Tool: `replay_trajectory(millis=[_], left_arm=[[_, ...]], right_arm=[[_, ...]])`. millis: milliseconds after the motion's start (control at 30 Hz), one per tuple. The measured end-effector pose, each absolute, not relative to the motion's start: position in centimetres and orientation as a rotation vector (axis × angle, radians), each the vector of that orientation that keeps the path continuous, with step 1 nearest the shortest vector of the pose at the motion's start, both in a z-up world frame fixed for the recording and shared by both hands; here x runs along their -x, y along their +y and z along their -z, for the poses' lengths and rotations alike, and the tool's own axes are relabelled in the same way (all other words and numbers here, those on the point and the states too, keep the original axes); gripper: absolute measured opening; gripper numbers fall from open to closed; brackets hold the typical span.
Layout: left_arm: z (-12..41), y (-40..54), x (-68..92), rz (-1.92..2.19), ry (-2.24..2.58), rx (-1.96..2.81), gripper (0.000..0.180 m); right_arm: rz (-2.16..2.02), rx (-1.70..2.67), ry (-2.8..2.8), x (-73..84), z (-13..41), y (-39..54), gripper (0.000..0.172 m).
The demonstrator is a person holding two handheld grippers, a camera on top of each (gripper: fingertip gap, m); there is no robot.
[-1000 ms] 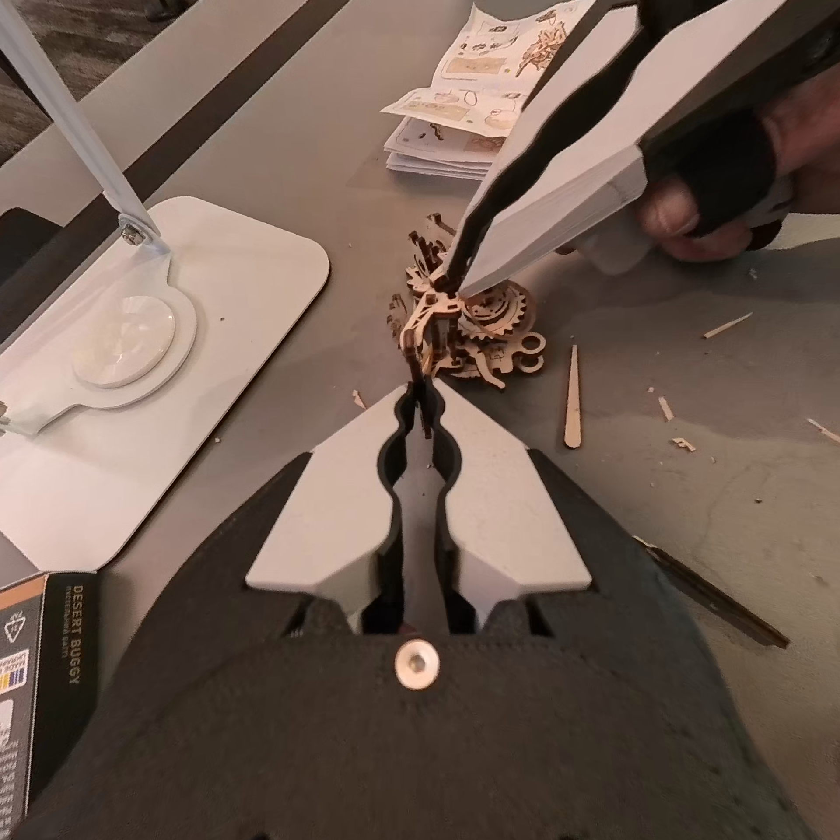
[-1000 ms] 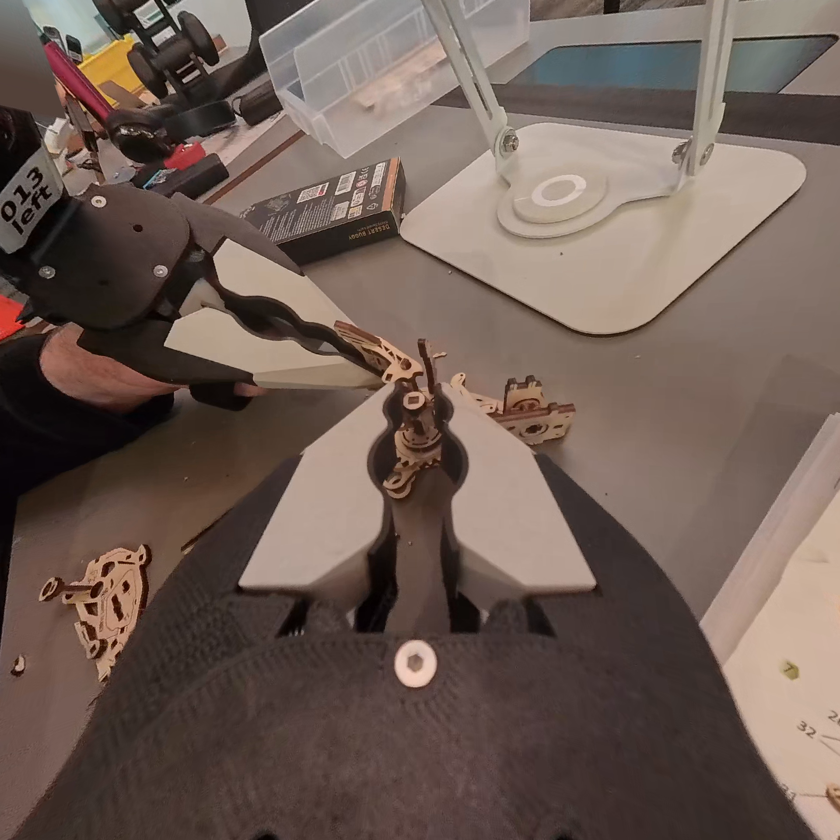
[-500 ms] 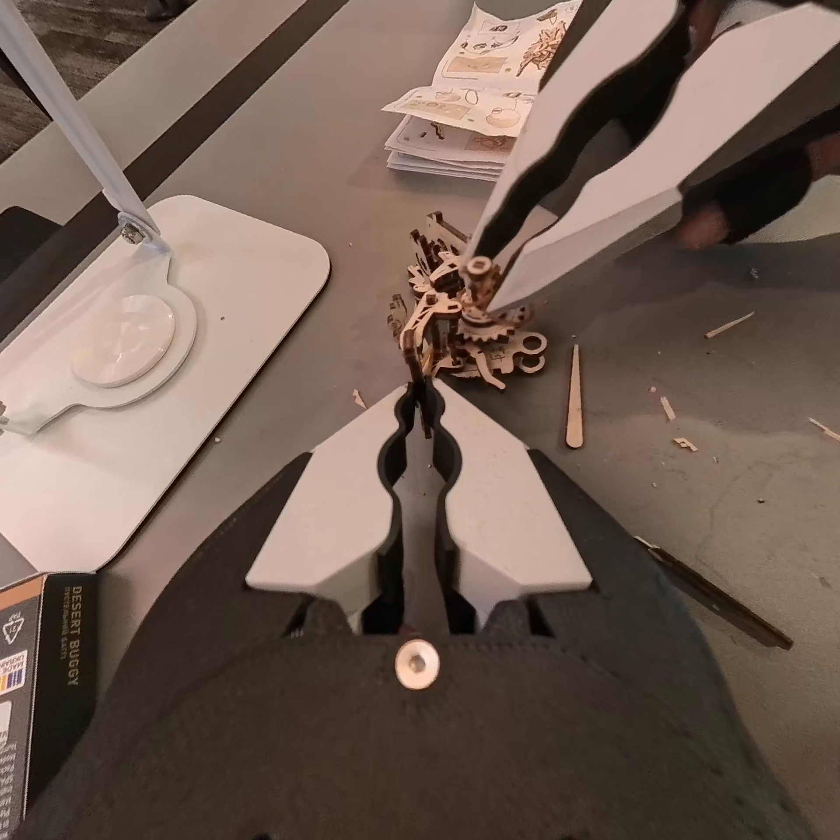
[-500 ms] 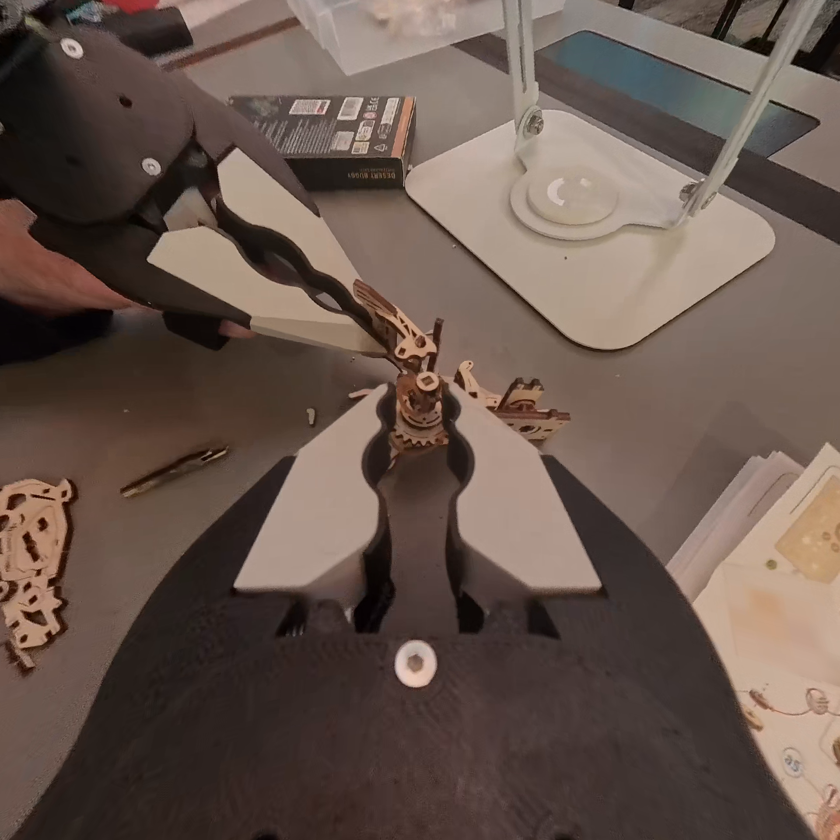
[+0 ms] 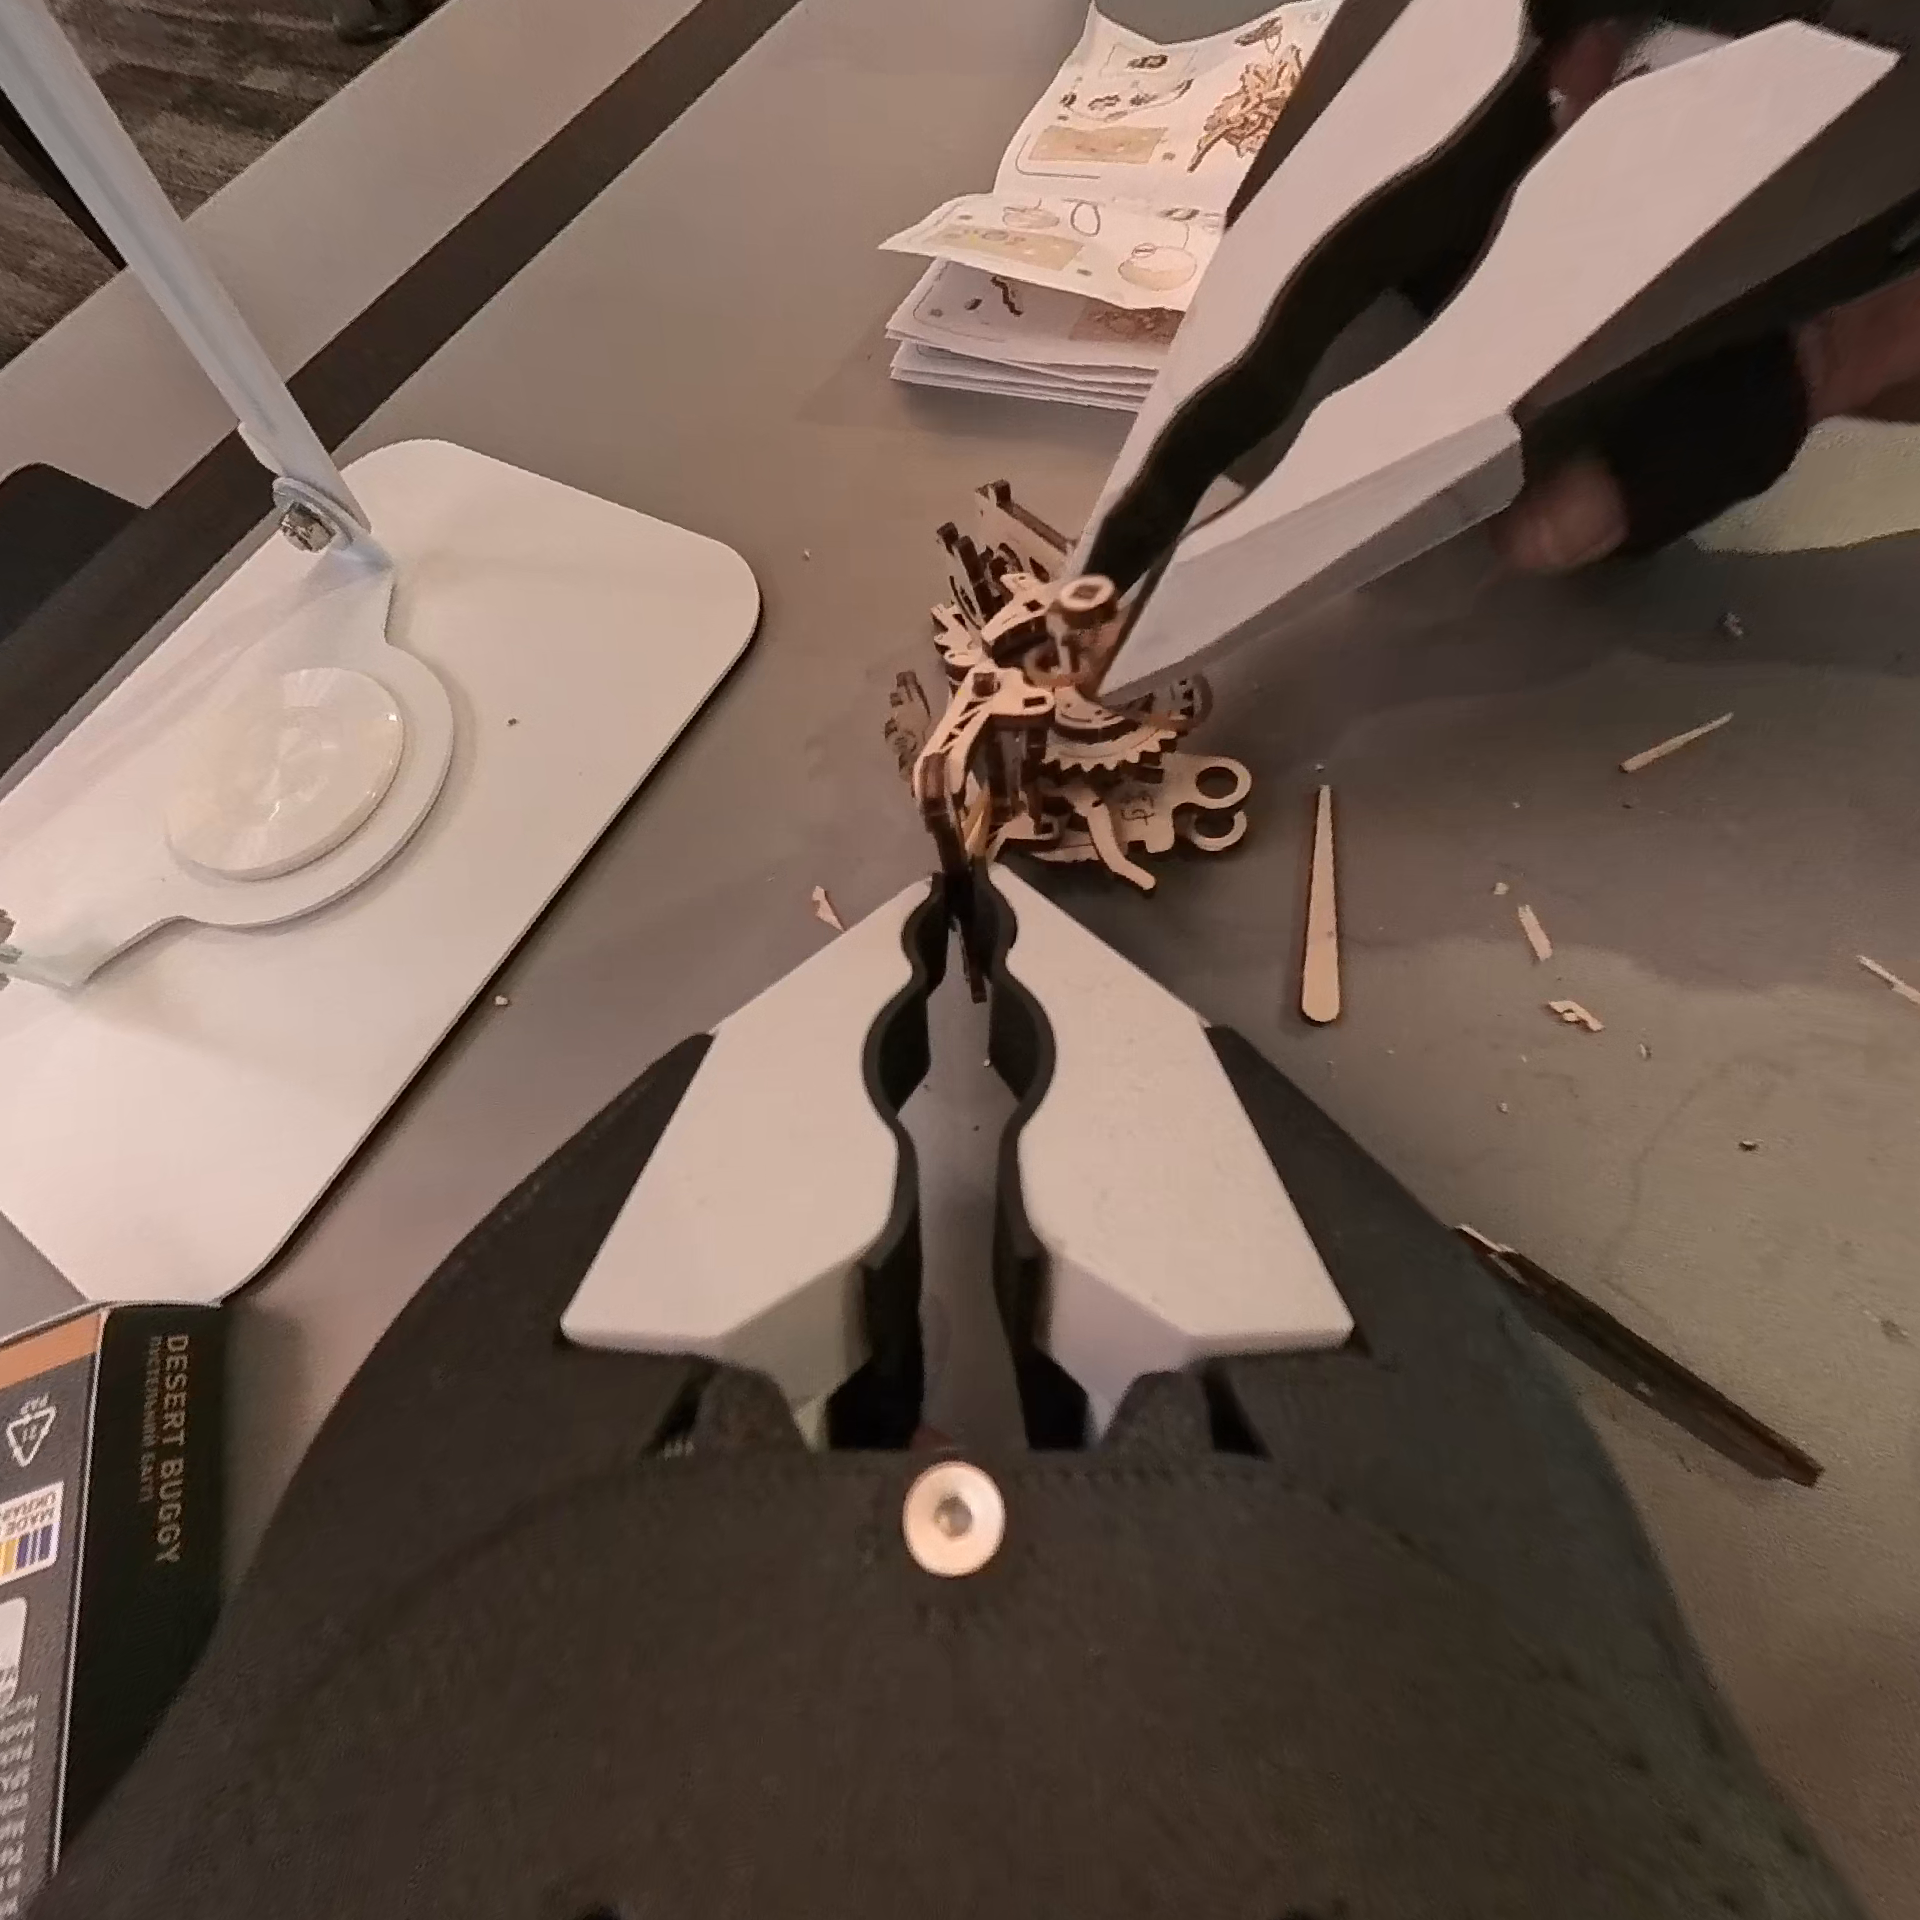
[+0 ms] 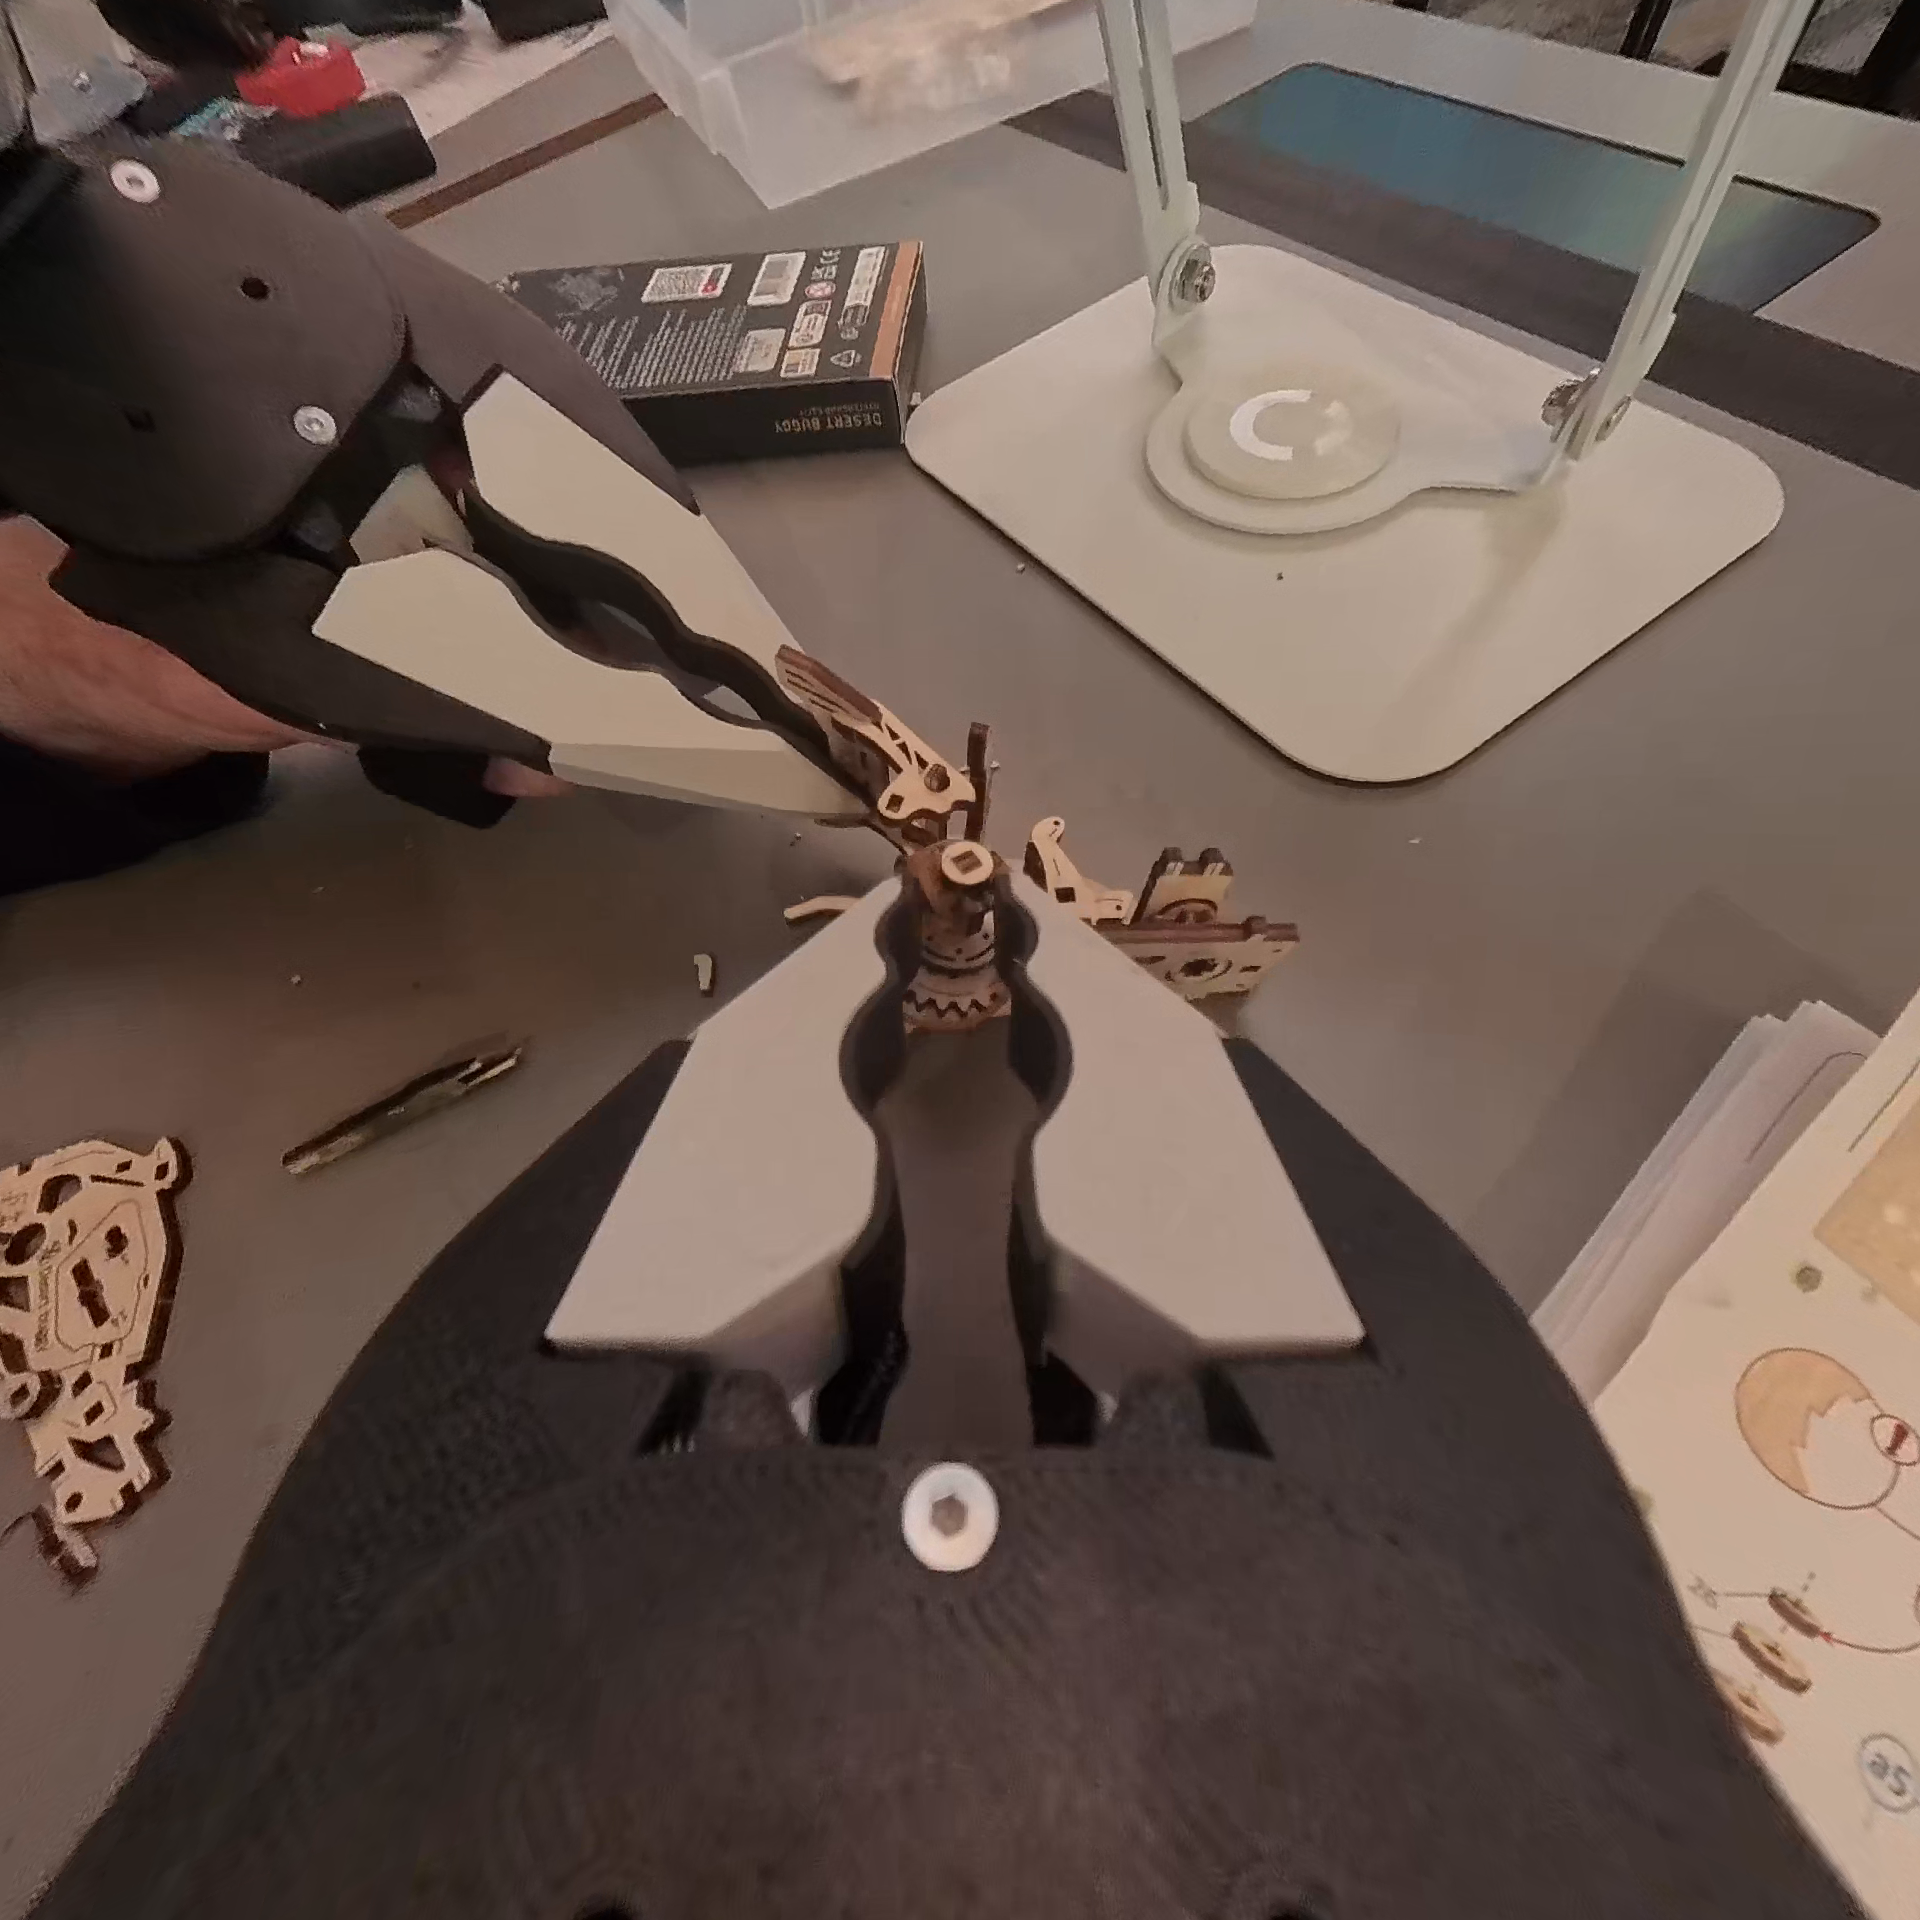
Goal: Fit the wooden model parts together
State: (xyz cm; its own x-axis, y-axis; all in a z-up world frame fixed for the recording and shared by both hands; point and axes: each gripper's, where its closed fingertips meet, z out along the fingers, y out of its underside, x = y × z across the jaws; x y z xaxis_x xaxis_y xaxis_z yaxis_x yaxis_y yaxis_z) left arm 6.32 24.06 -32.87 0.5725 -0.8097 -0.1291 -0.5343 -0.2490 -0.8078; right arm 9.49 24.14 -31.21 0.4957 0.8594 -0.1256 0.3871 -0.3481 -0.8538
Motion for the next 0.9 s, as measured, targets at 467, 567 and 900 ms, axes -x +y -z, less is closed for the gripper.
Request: replay_trajectory(millis=[467, 567, 900], left_arm=[[32.85, 24.06, -6.34, 0.395, 1.083, 1.928, 0.001], [32.86, 24.05, -6.31, 0.392, 1.085, 1.928, 0.001], [33.09, 24.18, -6.16, 0.418, 1.064, 1.954, 0.001]], right_arm=[[-0.556, 1.889, -1.239, -9.38, 30.8, 24.14, 0.019], [-0.568, 1.907, -1.249, -9.34, 30.96, 24.45, 0.013], [-0.702, 1.907, -1.112, -9.12, 30.81, 24.77, 0.012]])
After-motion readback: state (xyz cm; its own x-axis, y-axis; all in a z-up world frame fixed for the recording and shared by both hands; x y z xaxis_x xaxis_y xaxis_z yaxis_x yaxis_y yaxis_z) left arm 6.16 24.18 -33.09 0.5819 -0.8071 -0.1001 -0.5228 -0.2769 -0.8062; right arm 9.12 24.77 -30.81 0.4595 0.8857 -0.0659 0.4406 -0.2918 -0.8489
